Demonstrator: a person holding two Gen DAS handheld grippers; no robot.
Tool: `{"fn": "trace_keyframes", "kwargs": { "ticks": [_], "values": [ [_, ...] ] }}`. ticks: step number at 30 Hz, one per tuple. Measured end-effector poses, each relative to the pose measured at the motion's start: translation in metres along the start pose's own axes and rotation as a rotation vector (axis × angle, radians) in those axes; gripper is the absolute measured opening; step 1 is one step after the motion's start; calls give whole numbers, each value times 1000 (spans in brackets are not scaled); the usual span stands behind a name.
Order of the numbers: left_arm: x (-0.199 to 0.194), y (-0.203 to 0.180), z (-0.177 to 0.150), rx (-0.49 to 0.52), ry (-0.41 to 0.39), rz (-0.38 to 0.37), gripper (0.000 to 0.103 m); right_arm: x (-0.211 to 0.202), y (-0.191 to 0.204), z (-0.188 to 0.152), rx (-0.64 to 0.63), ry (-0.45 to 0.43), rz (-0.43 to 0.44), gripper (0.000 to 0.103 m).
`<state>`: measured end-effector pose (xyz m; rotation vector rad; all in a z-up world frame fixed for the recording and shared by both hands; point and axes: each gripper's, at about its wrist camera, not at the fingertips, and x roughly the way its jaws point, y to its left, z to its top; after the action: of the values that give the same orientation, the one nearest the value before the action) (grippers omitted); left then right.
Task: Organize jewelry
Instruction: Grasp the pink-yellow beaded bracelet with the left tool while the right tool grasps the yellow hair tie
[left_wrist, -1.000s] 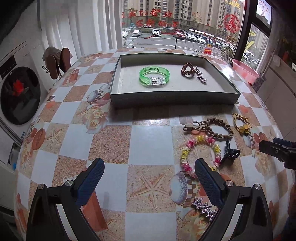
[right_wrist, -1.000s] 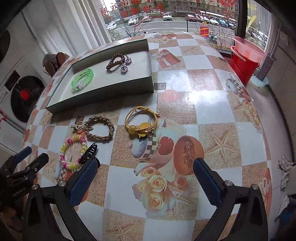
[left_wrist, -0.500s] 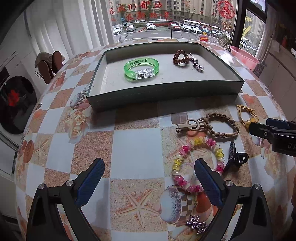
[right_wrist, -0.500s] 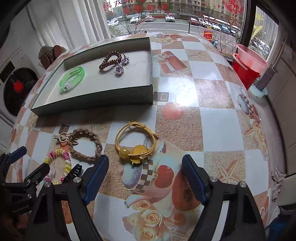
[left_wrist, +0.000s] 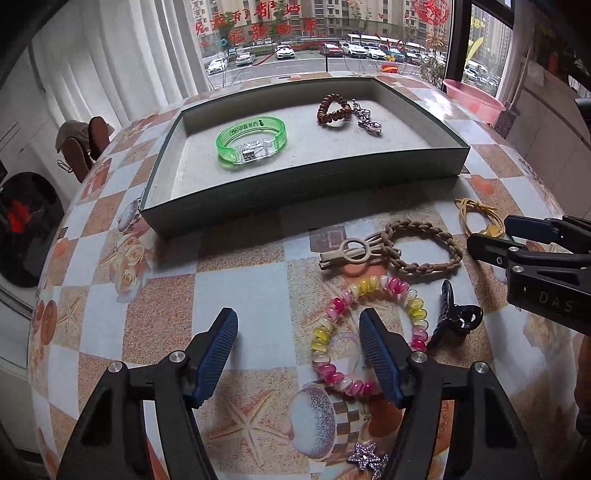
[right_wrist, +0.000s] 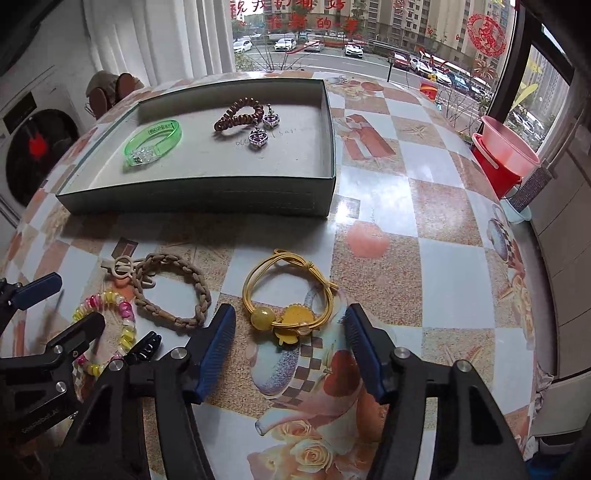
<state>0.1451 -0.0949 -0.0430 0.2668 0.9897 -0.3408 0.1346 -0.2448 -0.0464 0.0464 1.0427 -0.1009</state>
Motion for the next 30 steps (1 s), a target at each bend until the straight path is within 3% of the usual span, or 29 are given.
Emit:
{"fn": "trace_keyframes", "kwargs": {
  "ticks": [4, 7, 10, 19, 30],
  "values": [
    [-1, -5, 0, 16, 1, -29, 63, -2, -1, 0, 8, 0, -5, 46],
    [-3, -11, 0, 45, -3, -58, 40, -2, -1, 0, 6, 1, -11, 35],
    [-3, -16, -1, 70, -12, -53, 23, -4, 0, -1, 0, 2, -20, 15],
    [-11, 4, -3, -13, -28, -100, 22, -16, -18, -4, 87, -19, 56, 14],
    [-44, 29, -2, -77, -104, -115, 22, -48, -27, -7, 140, -42, 180, 14]
  ]
}}
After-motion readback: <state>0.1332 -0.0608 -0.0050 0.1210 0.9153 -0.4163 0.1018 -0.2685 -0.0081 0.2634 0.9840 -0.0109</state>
